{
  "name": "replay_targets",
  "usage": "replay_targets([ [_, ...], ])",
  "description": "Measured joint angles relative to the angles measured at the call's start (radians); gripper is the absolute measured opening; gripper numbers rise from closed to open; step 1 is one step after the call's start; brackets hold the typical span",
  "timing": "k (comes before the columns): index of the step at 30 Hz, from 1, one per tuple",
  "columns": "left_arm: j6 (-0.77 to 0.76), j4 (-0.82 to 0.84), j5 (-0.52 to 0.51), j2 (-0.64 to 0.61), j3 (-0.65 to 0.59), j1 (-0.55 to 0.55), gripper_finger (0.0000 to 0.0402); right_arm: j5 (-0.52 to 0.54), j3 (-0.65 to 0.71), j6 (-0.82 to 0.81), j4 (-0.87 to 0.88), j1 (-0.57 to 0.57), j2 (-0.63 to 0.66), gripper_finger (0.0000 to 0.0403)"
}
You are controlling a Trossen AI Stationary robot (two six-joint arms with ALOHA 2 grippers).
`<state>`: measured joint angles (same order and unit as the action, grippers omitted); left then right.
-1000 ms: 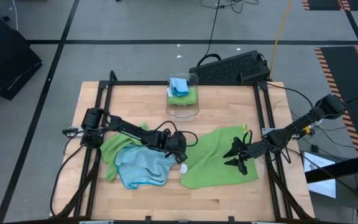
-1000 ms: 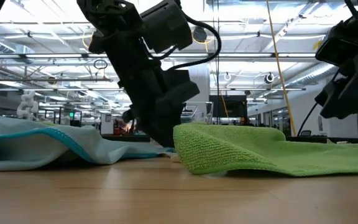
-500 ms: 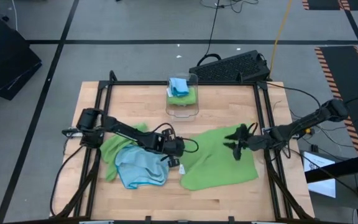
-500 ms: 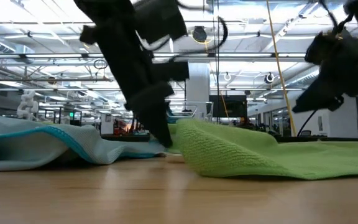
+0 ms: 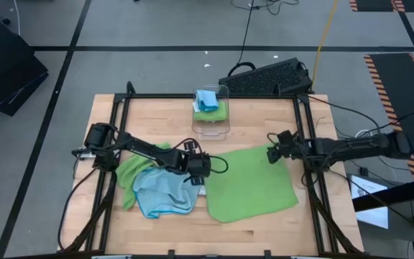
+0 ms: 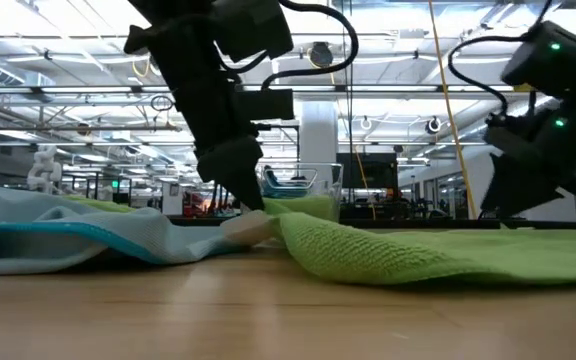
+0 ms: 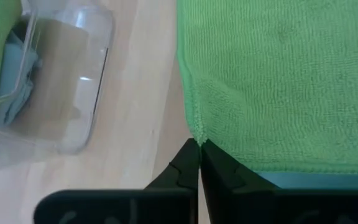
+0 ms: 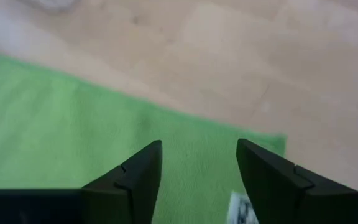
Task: Fold microfiber towels
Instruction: Fold the right green towel
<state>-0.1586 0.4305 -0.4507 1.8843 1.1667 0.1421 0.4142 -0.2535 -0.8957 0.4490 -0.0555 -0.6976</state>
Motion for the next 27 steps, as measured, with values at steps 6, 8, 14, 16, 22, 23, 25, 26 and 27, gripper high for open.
replay_targets([
  [6,0.007,-0.007,-0.003,-0.001,0.000,-0.004,0.0004,-0.032,-0.085,0.125,0.063,-0.138,-0.018,0.0240],
  [8,0.000,-0.006,-0.003,-0.001,0.000,-0.003,0.0006,-0.067,-0.103,0.146,0.102,-0.177,-0.035,0.0247],
  [14,0.007,-0.016,-0.026,-0.002,0.000,-0.005,0.0008,-0.158,-0.104,0.219,0.136,-0.248,-0.116,0.0249],
  [16,0.007,-0.016,-0.029,-0.002,0.000,-0.009,0.0004,-0.161,-0.104,0.231,0.124,-0.257,-0.149,0.0249],
  [22,0.008,-0.016,-0.029,-0.002,0.000,-0.009,0.0012,-0.151,-0.104,0.238,0.088,-0.280,-0.254,0.0237],
  [23,0.008,-0.016,-0.029,-0.002,0.000,-0.009,0.0010,-0.150,-0.104,0.243,0.079,-0.284,-0.271,0.0233],
  [25,0.007,-0.015,-0.024,-0.002,0.001,-0.009,0.0005,-0.150,-0.104,0.255,0.065,-0.290,-0.303,0.0223],
  [26,0.006,-0.015,-0.024,-0.002,0.001,-0.009,0.0004,-0.151,-0.106,0.262,0.059,-0.292,-0.316,0.0218],
  [27,0.004,-0.016,-0.023,-0.002,0.001,-0.009,0.0005,-0.152,-0.107,0.266,0.055,-0.292,-0.327,0.0213],
])
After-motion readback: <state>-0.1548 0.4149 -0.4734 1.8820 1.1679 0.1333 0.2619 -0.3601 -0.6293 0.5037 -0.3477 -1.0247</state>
